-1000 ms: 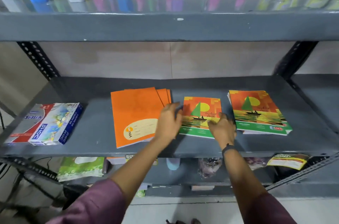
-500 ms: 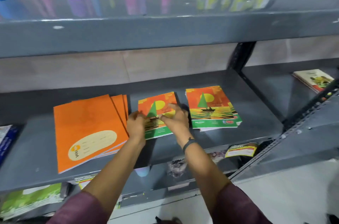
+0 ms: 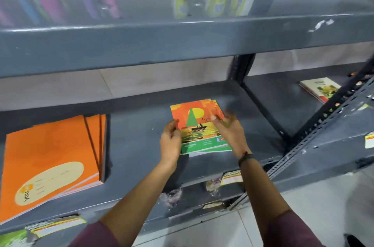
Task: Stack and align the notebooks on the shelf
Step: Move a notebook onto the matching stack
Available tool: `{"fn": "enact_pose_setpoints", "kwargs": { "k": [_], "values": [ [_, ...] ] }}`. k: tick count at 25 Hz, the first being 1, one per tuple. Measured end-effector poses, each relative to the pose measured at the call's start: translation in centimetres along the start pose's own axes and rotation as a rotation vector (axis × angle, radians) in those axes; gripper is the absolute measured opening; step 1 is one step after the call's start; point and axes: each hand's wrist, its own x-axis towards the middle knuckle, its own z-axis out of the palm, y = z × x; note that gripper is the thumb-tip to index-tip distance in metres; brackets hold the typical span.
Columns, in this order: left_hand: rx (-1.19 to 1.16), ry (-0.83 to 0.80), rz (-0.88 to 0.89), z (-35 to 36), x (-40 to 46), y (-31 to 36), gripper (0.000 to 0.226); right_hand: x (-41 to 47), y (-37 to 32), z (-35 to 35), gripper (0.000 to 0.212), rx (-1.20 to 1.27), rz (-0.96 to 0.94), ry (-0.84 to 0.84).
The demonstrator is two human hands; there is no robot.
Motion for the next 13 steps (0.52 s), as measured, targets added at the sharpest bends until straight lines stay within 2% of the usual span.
{"fn": "enact_pose_setpoints", "kwargs": {
  "k": [3,4,6,8,10,13],
  "values": [
    [-0.189,0.129,-0.145,-0.7,1.6,-0.1,0.033,2.2,1.3,-3.1,0.068,0.280,0.152,-0.067],
    [-0.280,0.120,-0.176,-0.8,2.0,0.3,0.034,3.4,2.2,-3.8,0.075,0.360,0.206,-0.126],
    [-0.371,-0.011,-0.220,0.0,2.2,1.6,0.043,4.6,2.6,-4.2,0.086,0.447,0.243,-0.276],
    [-0.365,-0.136,-0.256,1.7,1.9,2.6,0.050,5.1,2.4,-3.1,0.097,0.351,0.183,-0.420],
    [-0.279,-0.220,-0.270,2.8,1.4,3.2,0.049,4.7,1.7,-2.4,0.095,0.245,0.114,-0.487],
    [-0.112,-0.324,-0.250,1.9,1.7,2.0,0.047,3.8,1.5,-3.4,0.073,0.176,0.092,-0.630]
  ]
}}
